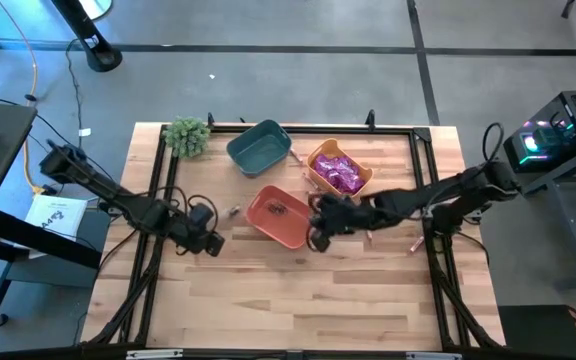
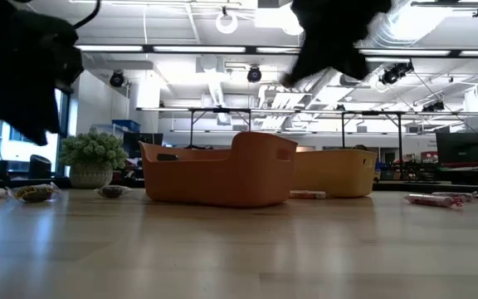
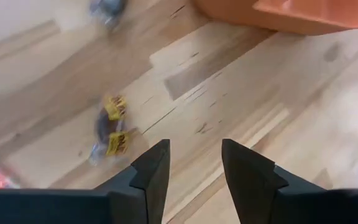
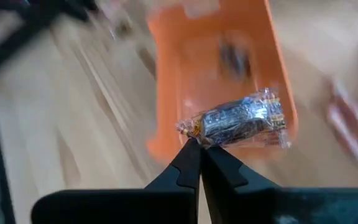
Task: Sort candy
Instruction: Put the brown candy into the orange bin, then put the bottom brown candy into the orange bin, then adjust the orange bin
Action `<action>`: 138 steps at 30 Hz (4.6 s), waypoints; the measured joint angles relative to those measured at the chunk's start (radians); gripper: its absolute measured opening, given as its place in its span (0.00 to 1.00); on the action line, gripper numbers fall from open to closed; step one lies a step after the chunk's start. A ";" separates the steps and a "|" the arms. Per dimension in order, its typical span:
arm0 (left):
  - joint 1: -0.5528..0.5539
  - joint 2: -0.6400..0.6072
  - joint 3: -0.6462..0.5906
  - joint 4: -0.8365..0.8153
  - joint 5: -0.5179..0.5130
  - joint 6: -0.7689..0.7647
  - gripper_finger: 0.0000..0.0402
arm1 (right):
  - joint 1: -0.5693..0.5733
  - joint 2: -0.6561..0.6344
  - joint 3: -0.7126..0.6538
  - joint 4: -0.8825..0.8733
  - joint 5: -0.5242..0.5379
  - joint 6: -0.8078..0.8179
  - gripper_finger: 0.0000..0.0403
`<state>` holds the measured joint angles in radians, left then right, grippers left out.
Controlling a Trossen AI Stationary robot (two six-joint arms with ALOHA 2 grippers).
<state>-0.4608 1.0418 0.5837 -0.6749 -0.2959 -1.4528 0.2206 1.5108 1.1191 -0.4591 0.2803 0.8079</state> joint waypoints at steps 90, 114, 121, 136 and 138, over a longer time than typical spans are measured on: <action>0.494 0.277 0.027 0.154 0.009 0.762 0.64 | -0.230 -0.020 0.052 0.241 -0.175 -0.221 0.43; 0.503 0.044 0.031 0.072 0.107 0.721 0.13 | -0.201 -0.348 -0.012 -0.502 -0.044 0.135 0.43; 0.478 -0.037 0.138 0.278 0.165 0.887 0.13 | -0.207 -0.346 -0.189 -0.259 -0.045 0.160 0.43; 0.429 0.396 0.381 0.293 0.165 1.137 0.61 | -0.287 -0.350 -0.194 -0.112 -0.025 0.048 0.43; 0.451 0.400 0.434 0.259 0.107 1.160 0.63 | -0.292 -0.350 -0.189 -0.104 -0.025 0.041 0.43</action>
<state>-0.0102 1.4418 1.0175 -0.4155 -0.1889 -0.2925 -0.0713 1.1612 0.9302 -0.5635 0.2552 0.8492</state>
